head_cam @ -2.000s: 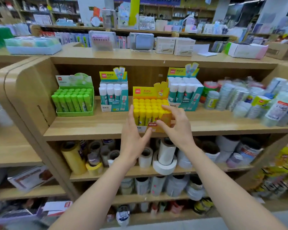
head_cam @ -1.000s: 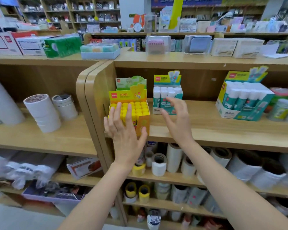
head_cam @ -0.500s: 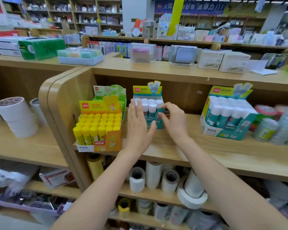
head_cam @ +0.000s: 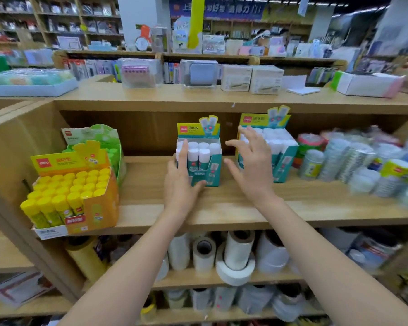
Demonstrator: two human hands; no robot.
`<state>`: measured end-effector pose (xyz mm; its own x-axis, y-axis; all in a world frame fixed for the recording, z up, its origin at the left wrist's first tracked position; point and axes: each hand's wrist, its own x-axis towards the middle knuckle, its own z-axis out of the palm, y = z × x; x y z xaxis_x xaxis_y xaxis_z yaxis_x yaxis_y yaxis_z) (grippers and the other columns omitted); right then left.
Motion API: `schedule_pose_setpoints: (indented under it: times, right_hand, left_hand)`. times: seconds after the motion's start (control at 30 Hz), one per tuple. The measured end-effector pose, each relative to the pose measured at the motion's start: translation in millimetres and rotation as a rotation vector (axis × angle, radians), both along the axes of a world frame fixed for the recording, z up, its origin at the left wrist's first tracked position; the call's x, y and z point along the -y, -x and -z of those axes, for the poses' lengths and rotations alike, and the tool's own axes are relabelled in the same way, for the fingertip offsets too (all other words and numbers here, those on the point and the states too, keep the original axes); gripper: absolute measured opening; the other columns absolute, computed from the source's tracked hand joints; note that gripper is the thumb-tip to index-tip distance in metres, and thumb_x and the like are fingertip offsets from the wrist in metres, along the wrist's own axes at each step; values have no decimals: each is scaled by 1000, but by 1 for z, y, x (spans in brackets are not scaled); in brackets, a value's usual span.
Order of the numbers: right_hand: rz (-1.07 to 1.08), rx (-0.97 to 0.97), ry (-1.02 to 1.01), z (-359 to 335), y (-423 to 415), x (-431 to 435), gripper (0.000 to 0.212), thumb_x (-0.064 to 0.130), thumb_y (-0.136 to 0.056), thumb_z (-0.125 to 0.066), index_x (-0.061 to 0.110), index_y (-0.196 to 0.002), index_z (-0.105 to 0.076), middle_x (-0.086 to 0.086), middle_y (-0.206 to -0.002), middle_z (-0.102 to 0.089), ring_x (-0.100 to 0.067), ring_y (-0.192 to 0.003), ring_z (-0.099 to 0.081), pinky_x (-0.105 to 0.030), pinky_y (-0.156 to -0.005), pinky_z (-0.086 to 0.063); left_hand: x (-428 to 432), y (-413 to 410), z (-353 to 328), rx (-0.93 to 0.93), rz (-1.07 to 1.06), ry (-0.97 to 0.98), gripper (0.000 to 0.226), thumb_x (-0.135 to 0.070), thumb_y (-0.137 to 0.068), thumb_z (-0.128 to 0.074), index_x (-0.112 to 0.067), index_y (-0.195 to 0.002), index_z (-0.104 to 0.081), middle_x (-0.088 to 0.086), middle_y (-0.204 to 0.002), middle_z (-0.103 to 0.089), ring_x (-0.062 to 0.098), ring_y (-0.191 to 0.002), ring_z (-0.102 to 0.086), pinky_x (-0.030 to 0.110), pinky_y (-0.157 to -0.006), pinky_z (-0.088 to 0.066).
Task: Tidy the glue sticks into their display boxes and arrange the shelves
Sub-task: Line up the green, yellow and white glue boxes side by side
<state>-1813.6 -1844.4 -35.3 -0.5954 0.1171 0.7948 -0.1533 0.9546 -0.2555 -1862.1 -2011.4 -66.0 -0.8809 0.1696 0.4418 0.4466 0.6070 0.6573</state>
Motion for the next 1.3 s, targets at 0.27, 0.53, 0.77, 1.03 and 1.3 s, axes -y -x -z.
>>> schedule_pose_setpoints:
  times: [0.27,0.53,0.77,1.03,1.3]
  right_hand:
    - [304,241,-89,7,-7,-56,72,46,-80,-74,28,-144,-44,-6,-155,-36,-29,-147,-22,-58,-118,-5]
    - [268,176,-154,14,-4,-70,76,35,-77,-78,31,-143,-41,-3,-148,-43,-25,-142,-32,-50,-117,-5]
    - [180,103,-150,17,-2,-83,75,25,-74,-81,29,-140,-45,-3,-142,-48,-24,-139,-36,-47,-116,-5]
    - [159,89,-143,19,2,-88,77,25,-72,-83,29,-139,-46,-4,-141,-49,-25,-137,-38,-45,-115,-4]
    - [132,84,-62,18,4,-81,73,28,-76,-77,28,-141,-44,-4,-146,-44,-24,-142,-30,-46,-117,3]
  left_hand:
    - [-34,3,1,-26,-75,39,97,-27,-75,-83,-35,-149,-21,11,-138,-41,31,-115,-54,44,-83,-52]
    - [-60,8,0,-36,-112,30,96,-30,-73,-85,-36,-146,-24,12,-139,-39,32,-118,-52,45,-83,-52]
    - [-68,3,2,-77,-131,54,91,-33,-72,-85,-37,-143,-27,11,-136,-39,32,-118,-49,42,-76,-51]
    - [-69,2,4,-107,-122,45,86,-31,-72,-85,-32,-141,-33,11,-134,-41,33,-117,-49,42,-78,-50]
    - [-60,-5,3,-131,-42,85,93,-25,-78,-79,-29,-149,-20,16,-147,-37,33,-129,-43,45,-95,-46]
